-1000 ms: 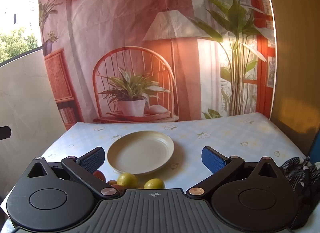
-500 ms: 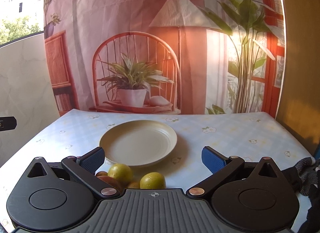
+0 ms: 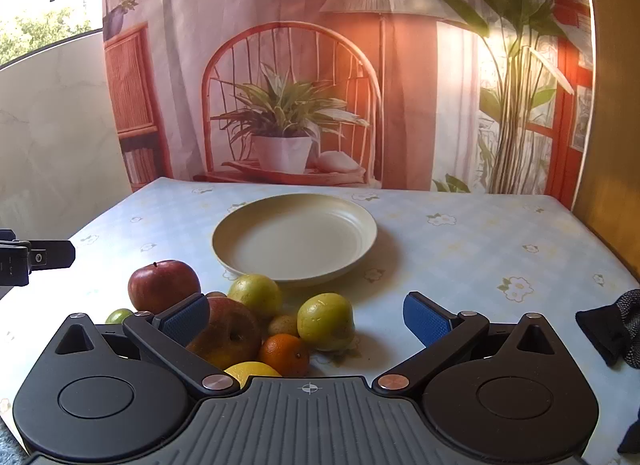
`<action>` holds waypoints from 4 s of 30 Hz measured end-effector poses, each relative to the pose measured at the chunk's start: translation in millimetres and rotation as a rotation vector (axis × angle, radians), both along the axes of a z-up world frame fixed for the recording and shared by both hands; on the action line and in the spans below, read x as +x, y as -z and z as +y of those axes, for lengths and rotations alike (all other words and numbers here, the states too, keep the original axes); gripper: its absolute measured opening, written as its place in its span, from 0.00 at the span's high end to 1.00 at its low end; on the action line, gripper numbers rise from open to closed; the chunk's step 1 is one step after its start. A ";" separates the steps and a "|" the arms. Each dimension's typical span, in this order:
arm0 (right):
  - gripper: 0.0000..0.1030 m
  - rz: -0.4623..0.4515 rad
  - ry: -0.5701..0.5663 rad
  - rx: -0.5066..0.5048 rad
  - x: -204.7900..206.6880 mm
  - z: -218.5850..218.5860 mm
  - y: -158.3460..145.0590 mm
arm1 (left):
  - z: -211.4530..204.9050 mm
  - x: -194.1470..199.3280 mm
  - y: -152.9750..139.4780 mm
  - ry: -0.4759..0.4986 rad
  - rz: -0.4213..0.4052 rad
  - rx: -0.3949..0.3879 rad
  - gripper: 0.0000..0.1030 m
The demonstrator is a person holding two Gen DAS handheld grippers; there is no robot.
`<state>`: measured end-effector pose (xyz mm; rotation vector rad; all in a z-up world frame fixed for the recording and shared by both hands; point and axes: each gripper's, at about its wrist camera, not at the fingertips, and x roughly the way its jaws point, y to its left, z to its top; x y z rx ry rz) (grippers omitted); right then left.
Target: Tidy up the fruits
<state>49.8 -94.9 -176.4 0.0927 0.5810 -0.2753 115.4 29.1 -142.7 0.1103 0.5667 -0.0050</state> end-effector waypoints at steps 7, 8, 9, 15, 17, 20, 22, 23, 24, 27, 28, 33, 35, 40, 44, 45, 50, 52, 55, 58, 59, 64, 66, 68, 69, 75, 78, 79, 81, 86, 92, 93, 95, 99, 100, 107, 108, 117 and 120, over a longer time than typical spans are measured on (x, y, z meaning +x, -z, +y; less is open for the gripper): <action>0.00 0.034 -0.005 0.037 3.3 -10.3 1.7 | 5.8 3.4 -2.1 -0.024 0.015 -0.005 0.01; 0.00 0.030 -0.009 0.039 3.3 -12.3 0.3 | 6.0 5.8 -5.0 -0.028 0.017 -0.001 0.01; 0.00 0.026 -0.014 0.040 4.3 -15.1 -2.5 | 5.5 9.3 -10.0 -0.033 0.016 0.004 0.01; 0.00 -0.012 -0.037 0.011 15.4 -35.4 -30.4 | 2.9 27.0 -50.9 -0.034 -0.079 0.086 0.01; 0.00 -0.018 -0.044 -0.010 21.5 -42.5 -41.4 | 1.8 34.4 -65.0 -0.018 -0.092 0.097 0.00; 0.00 -0.035 -0.065 -0.023 31.9 -53.5 -59.1 | 5.9 47.1 -84.0 0.014 -0.089 0.071 0.01; 0.00 -0.042 -0.087 -0.029 42.5 -60.2 -69.7 | 8.0 57.9 -92.5 0.011 -0.085 0.068 0.01; 0.00 -0.042 -0.093 -0.028 47.2 -62.9 -72.7 | 8.1 61.9 -94.5 0.008 -0.084 0.076 0.01; 0.00 -0.042 -0.095 -0.024 50.4 -65.2 -74.2 | 7.4 66.3 -95.1 0.007 -0.083 0.091 0.01; 0.00 -0.037 -0.098 0.013 61.5 -71.8 -74.4 | 4.7 75.4 -91.5 0.023 -0.066 0.128 0.01; 0.01 -0.032 -0.101 0.027 65.7 -73.1 -72.5 | 5.9 77.7 -86.8 0.031 -0.049 0.127 0.01; 0.06 0.006 -0.126 0.043 74.8 -70.7 -57.6 | 9.2 82.1 -60.5 0.064 0.035 0.089 0.07; 0.09 0.040 -0.141 0.041 77.1 -67.6 -48.3 | 10.3 80.3 -49.9 0.071 0.057 0.075 0.07; 0.23 0.108 -0.165 0.019 79.0 -60.8 -29.0 | 17.2 74.9 -25.5 0.056 0.112 0.003 0.10; 0.31 0.111 -0.148 0.085 73.0 -64.6 -18.0 | 22.7 70.4 -7.7 0.035 0.163 -0.041 0.15; 0.33 0.113 -0.139 0.118 70.6 -68.1 -13.7 | 23.8 69.3 -4.3 0.030 0.168 -0.045 0.15; 0.46 0.142 -0.090 0.201 61.7 -79.7 5.6 | 28.8 67.7 7.6 0.010 0.207 -0.044 0.19; 0.47 0.135 -0.083 0.220 57.7 -83.0 7.5 | 29.0 65.7 8.1 0.010 0.207 -0.051 0.19; 0.48 0.134 -0.080 0.225 55.5 -83.8 9.4 | 25.7 64.0 11.4 0.021 0.220 -0.059 0.19; 0.48 0.143 -0.086 0.246 55.9 -83.6 12.5 | 20.6 62.1 14.6 0.045 0.225 -0.055 0.19; 0.48 0.146 -0.088 0.253 56.7 -83.8 13.4 | 19.6 61.1 15.5 0.052 0.226 -0.056 0.19; 0.48 0.171 -0.106 0.256 61.3 -79.1 17.3 | 16.0 56.3 19.8 0.086 0.236 -0.073 0.20; 0.48 0.180 -0.111 0.254 62.1 -77.0 18.3 | 15.3 53.8 20.1 0.103 0.235 -0.079 0.20; 0.49 0.189 -0.110 0.255 63.0 -75.8 19.7 | 14.4 53.3 20.4 0.116 0.237 -0.082 0.20; 0.49 0.193 -0.111 0.257 63.4 -75.3 20.6 | 14.7 53.3 21.1 0.122 0.240 -0.086 0.20; 0.53 0.216 -0.114 0.269 65.0 -73.9 25.2 | 18.7 55.8 29.2 0.135 0.296 -0.131 0.21; 0.56 0.224 -0.106 0.273 64.8 -73.7 27.2 | 20.2 57.0 32.6 0.138 0.315 -0.148 0.22; 0.57 0.225 -0.103 0.273 64.7 -74.0 27.6 | 20.8 57.1 33.4 0.142 0.319 -0.155 0.22; 0.58 0.225 -0.102 0.279 64.3 -74.6 28.0 | 21.7 57.8 35.1 0.158 0.331 -0.178 0.22; 0.59 0.223 -0.103 0.277 63.1 -74.4 28.2 | 18.0 59.6 43.8 0.190 0.375 -0.198 0.22; 0.59 0.218 -0.098 0.283 61.4 -74.3 28.2 | 20.4 65.5 53.6 0.192 0.439 -0.232 0.30; 0.59 0.218 -0.098 0.283 61.0 -74.4 27.9 | 21.6 66.5 54.7 0.188 0.446 -0.249 0.31; 0.59 0.218 -0.097 0.283 61.5 -74.1 28.2 | 23.8 68.0 56.1 0.178 0.457 -0.278 0.32; 0.59 0.218 -0.097 0.282 61.0 -74.2 28.4 | 25.8 72.8 61.5 0.182 0.487 -0.323 0.33; 0.59 0.218 -0.097 0.282 61.1 -74.3 28.4 | 26.2 74.3 63.4 0.184 0.496 -0.330 0.33; 0.59 0.218 -0.097 0.283 60.0 -74.3 28.2 | 29.5 78.0 65.9 0.193 0.500 -0.381 0.48; 0.59 0.218 -0.097 0.282 59.8 -74.2 28.3 | 29.2 77.7 65.6 0.198 0.502 -0.385 0.49; 0.59 0.218 -0.097 0.283 60.0 -73.9 28.8 | 46.1 73.4 53.8 0.161 0.468 -0.389 0.54; 0.59 0.218 -0.098 0.281 59.8 -73.8 29.0 | 54.5 72.5 49.4 0.131 0.448 -0.384 0.54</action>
